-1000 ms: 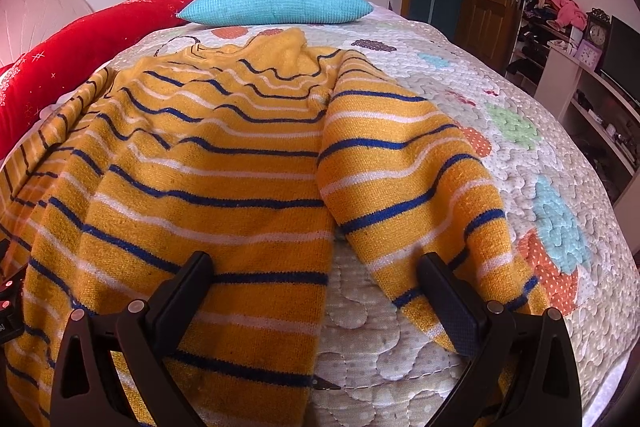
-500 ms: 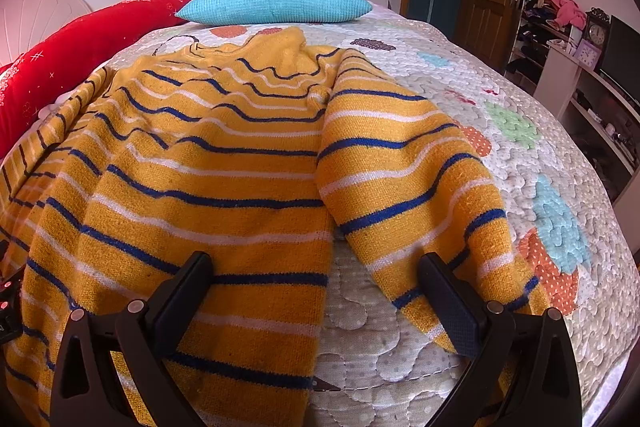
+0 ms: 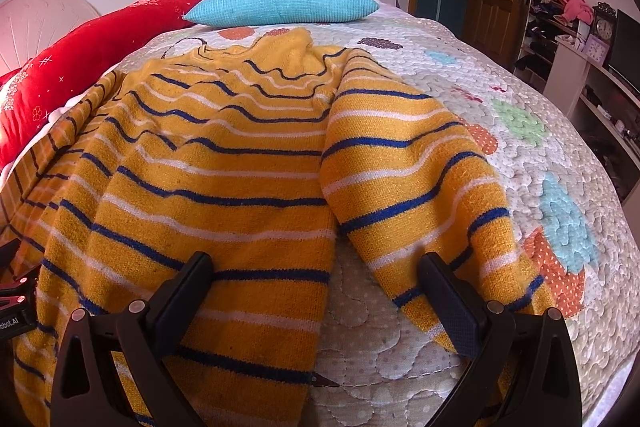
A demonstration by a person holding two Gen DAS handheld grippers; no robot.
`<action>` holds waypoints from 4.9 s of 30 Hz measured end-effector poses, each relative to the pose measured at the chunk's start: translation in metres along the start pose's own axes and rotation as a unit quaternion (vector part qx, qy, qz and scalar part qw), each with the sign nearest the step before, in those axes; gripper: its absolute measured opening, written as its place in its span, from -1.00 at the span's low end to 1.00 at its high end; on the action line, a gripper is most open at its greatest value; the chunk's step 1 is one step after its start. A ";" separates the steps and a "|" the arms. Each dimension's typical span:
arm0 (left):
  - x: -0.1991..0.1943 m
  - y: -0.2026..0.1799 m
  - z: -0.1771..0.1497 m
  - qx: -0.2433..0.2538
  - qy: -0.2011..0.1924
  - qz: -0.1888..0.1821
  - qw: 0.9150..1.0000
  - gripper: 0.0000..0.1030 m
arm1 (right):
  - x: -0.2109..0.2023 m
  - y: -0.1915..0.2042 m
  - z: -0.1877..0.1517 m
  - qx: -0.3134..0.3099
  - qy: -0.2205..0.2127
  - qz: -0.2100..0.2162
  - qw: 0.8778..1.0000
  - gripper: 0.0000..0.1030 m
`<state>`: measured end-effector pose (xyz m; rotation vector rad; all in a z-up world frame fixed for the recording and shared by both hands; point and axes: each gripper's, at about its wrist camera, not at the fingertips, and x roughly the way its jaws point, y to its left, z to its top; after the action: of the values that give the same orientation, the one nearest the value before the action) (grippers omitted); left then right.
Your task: Fold small clothes
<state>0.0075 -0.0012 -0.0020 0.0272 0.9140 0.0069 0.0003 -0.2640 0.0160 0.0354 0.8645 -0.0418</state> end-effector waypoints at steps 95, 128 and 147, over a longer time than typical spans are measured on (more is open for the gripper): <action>-0.041 0.215 0.024 -0.128 0.039 0.057 0.989 -0.76 | -0.099 0.022 -0.027 -0.042 0.012 0.030 0.999 0.82; -0.040 -0.059 0.200 0.016 -0.046 -0.092 0.995 -0.76 | -0.106 -0.044 -0.061 0.064 0.010 0.064 0.996 0.82; -0.062 -0.035 0.095 0.003 0.014 -0.246 0.969 0.45 | -0.087 -0.057 -0.019 0.066 -0.005 0.082 0.994 0.82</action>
<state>0.0450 -0.0388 0.1045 -0.1958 0.9285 -0.4580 -0.0728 -0.3182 0.0692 0.2295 0.8454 0.0546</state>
